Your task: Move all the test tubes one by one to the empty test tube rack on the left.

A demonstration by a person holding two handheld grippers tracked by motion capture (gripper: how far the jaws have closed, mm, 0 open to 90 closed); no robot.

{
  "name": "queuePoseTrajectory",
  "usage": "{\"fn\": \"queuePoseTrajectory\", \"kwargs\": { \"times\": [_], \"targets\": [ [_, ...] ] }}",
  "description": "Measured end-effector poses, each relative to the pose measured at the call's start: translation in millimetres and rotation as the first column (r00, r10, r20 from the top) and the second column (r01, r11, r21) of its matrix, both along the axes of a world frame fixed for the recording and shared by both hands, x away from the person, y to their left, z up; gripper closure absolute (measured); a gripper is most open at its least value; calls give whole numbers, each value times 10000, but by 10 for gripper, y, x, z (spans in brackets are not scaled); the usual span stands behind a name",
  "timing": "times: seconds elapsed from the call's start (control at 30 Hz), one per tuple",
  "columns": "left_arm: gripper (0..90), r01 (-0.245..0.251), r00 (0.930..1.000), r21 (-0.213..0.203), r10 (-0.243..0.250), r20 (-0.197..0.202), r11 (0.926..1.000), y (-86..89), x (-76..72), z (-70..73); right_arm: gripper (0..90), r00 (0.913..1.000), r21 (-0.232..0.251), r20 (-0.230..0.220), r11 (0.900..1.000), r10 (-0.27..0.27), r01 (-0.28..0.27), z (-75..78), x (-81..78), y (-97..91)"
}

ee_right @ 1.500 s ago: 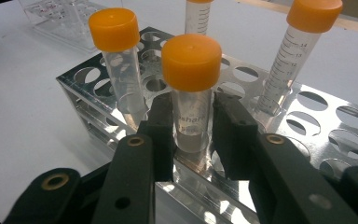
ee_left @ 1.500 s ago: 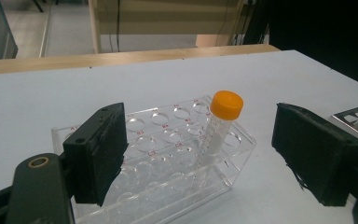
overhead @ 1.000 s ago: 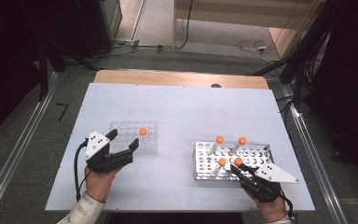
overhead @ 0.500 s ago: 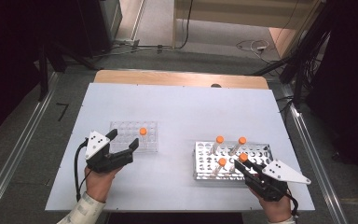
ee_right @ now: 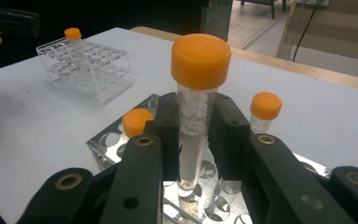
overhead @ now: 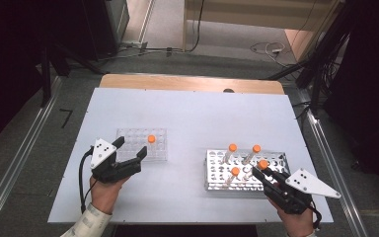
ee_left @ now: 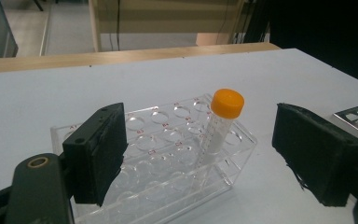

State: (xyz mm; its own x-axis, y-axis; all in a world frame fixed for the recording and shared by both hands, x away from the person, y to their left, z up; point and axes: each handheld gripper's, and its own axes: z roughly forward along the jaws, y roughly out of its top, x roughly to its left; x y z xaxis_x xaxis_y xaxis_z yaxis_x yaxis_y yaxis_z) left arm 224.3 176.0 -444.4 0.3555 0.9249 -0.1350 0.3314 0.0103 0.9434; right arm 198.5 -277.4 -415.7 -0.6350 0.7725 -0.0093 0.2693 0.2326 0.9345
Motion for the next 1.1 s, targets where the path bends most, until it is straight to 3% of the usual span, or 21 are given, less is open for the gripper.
{"fn": "queuePoseTrajectory", "kwargs": {
  "times": [0.53, 1.1],
  "targets": [
    [175, -34, 10000, 10, 34, -4, 10000, 8, -1, 1, 725, 9970, 56, -181, 9972, 752, -751, 26, -130, 87],
    [175, -4, 10000, 27, 4, -6, 10000, -7, 3, -6, 725, 9864, 1, -349, 9870, 1607, -1608, 12, -145, 370]
  ]
}}
